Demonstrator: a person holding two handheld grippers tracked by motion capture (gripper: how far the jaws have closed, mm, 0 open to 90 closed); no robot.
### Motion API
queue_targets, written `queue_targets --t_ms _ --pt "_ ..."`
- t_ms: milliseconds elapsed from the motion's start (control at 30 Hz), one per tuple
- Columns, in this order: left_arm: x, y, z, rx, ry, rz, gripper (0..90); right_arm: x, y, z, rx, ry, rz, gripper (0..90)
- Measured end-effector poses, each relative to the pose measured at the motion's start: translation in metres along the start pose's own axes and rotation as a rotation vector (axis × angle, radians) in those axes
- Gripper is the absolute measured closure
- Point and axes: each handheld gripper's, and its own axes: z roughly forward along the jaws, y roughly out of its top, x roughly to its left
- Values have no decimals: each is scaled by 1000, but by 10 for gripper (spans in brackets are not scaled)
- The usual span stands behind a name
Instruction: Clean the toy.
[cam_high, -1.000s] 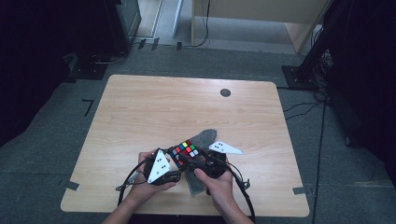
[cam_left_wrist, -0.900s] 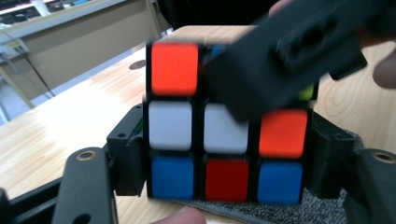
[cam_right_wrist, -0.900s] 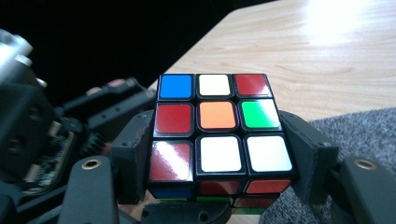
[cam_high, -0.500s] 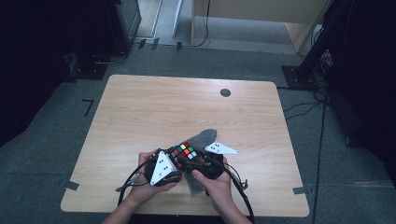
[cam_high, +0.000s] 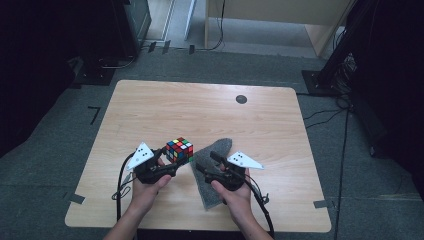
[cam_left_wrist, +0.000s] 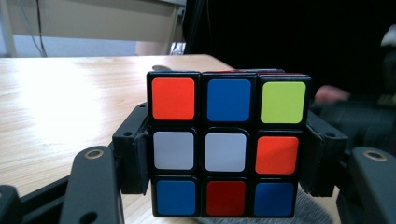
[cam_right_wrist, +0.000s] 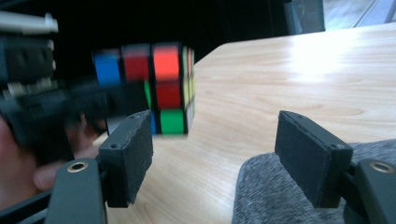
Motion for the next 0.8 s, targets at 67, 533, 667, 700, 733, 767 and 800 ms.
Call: queue_targets --t_ms 67,533,667,700,733,767,800 --pt "0 1 0 -9 -9 -30 337 4 -6 5 16 7 -21 282" --pt "-8 -5 10 5 -63 -106 336 26 -22 22 6 -1 -82 231" --pt "-12 -7 14 23 -75 -122 335 31 -26 25 -17 -36 -148 245" --pt "-12 -7 15 26 -79 -128 336 32 -27 25 -29 -45 -162 263" --pt "-13 -7 15 28 -81 -134 335 33 -27 25 -41 -54 -182 269" --pt "-13 -8 16 31 -84 -140 335 34 -27 25 -52 -65 -202 275" --pt "-13 -8 16 30 -88 -150 335 35 -28 25 -61 -70 -213 278"
